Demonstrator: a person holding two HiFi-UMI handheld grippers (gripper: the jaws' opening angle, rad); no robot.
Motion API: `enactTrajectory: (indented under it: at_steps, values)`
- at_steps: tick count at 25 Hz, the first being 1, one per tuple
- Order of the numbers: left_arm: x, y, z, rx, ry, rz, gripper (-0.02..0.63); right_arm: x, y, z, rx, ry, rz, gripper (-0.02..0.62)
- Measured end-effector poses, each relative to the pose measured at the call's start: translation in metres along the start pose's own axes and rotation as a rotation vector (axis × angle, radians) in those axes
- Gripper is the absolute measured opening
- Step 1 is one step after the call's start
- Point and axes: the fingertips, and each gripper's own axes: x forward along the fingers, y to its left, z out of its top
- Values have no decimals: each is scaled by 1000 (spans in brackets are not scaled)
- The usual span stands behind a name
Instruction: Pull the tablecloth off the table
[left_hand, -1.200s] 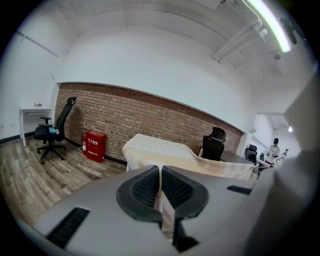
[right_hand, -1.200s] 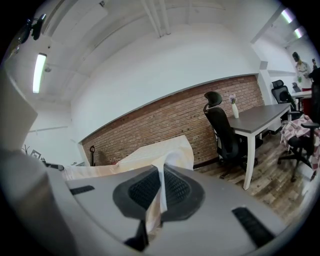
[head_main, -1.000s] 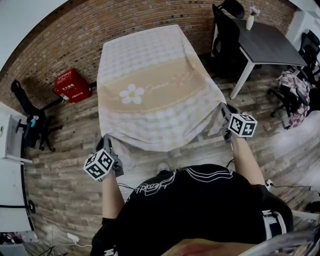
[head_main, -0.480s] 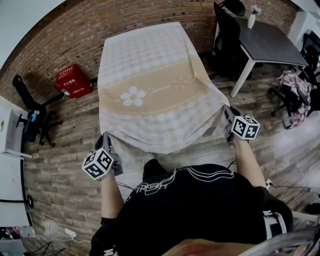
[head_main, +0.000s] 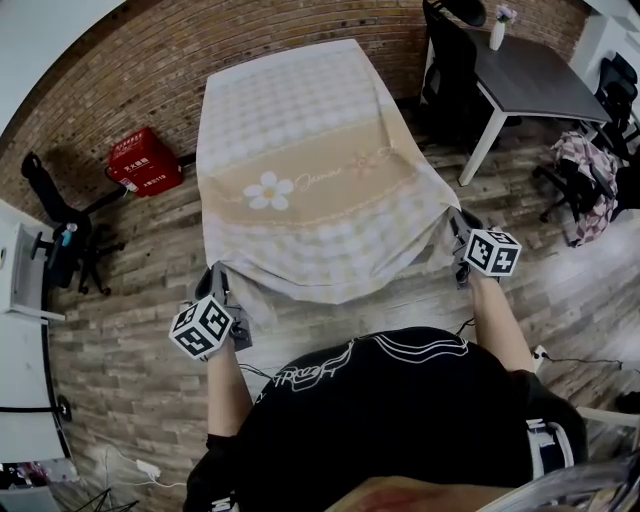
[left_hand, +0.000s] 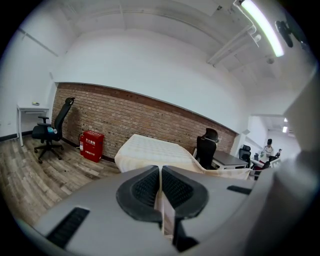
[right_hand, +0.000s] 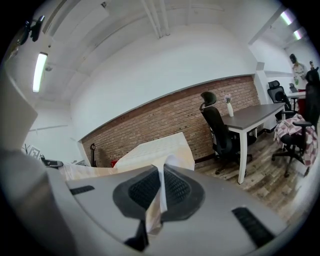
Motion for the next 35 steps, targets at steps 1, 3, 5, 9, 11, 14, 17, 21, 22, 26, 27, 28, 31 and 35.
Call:
enactTrajectory:
  at_steps: [1, 3, 5, 9, 11, 14, 17, 21, 22, 26, 27, 28, 31, 35]
  values:
    - [-3, 2, -1, 0, 6, -6, 6, -2, 4, 0, -2, 0, -5, -3]
    - [-10, 7, -2, 6, 18, -19, 6, -8, 14, -2, -7, -2, -14, -3]
    - [-19, 12, -2, 15, 24, -35, 6, -14, 25, -3, -15, -6, -21, -2]
    - [-33, 21, -6, 26, 44, -61, 6, -25, 46, -6, -19, -20, -37, -3]
    - [-40, 28, -10, 26, 52, -66, 6, -31, 53, -13, -13, -21, -45, -3]
    - [-49, 38, -16, 22, 58, -69, 6, -40, 60, -26, -5, -16, -56, -3]
    - [-58, 45, -24, 19, 65, -73, 6, -50, 67, -39, 6, -10, -67, -3]
    - [-71, 51, -31, 17, 71, -79, 6, -65, 75, -53, 11, -1, -76, -3]
    - [-75, 52, -32, 17, 70, -81, 6, -68, 77, -56, 12, 0, -77, -3]
    - [-89, 60, -34, 18, 64, -86, 6, -80, 88, -64, 17, -4, -78, -2]
    - [-93, 62, -36, 18, 65, -88, 6, -84, 91, -66, 16, -4, -79, -3]
    - [-97, 63, -37, 18, 66, -90, 6, -87, 94, -68, 15, -4, -81, -2]
    - [-109, 67, -44, 16, 67, -95, 6, -99, 101, -75, 13, -6, -83, -3]
    - [-125, 70, -51, 17, 62, -101, 6, -116, 108, -85, 8, -6, -85, -3]
